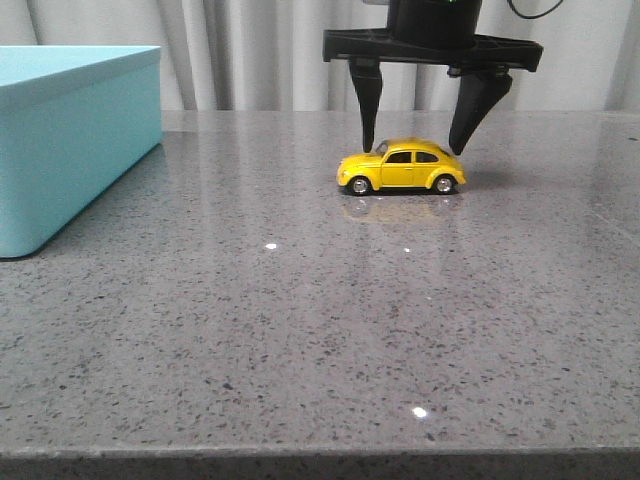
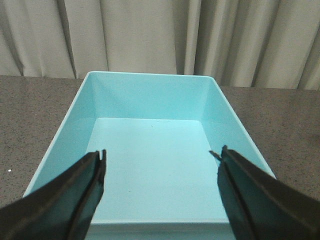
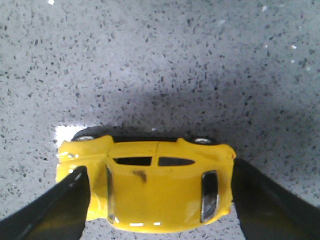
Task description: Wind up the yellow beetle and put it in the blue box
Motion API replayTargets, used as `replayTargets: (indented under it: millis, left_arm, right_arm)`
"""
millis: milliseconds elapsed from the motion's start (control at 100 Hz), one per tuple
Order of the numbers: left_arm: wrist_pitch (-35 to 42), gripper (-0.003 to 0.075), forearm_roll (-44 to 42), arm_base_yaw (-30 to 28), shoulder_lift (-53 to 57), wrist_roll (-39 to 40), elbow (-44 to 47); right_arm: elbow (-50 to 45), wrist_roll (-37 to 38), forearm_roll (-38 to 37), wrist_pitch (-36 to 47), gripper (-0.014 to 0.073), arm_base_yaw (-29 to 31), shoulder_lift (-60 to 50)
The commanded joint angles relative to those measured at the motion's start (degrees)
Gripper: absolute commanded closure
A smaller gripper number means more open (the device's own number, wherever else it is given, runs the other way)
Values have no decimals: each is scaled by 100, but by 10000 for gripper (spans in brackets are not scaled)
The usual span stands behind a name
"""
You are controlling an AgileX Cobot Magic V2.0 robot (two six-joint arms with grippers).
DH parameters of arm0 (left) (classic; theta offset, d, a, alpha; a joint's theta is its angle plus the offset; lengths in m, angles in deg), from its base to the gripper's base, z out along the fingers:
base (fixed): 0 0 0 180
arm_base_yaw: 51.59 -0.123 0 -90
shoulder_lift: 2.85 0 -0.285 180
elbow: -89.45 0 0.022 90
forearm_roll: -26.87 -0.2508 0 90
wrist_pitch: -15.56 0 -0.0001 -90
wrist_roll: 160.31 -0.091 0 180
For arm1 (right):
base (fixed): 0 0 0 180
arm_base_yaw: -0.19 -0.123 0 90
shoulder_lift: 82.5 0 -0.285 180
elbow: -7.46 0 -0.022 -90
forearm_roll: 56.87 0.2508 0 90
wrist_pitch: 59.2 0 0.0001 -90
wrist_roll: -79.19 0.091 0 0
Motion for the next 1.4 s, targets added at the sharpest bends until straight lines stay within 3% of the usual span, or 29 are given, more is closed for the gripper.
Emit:
replayTargets:
  millis: [0, 1390]
  left_arm:
    - [441, 259, 65, 41, -80, 0, -194]
    - [441, 260, 65, 41, -80, 0, -194]
  right_arm:
    - [196, -89, 0, -435, 12, 34, -337]
    - [164, -253, -146, -503, 12, 102, -249]
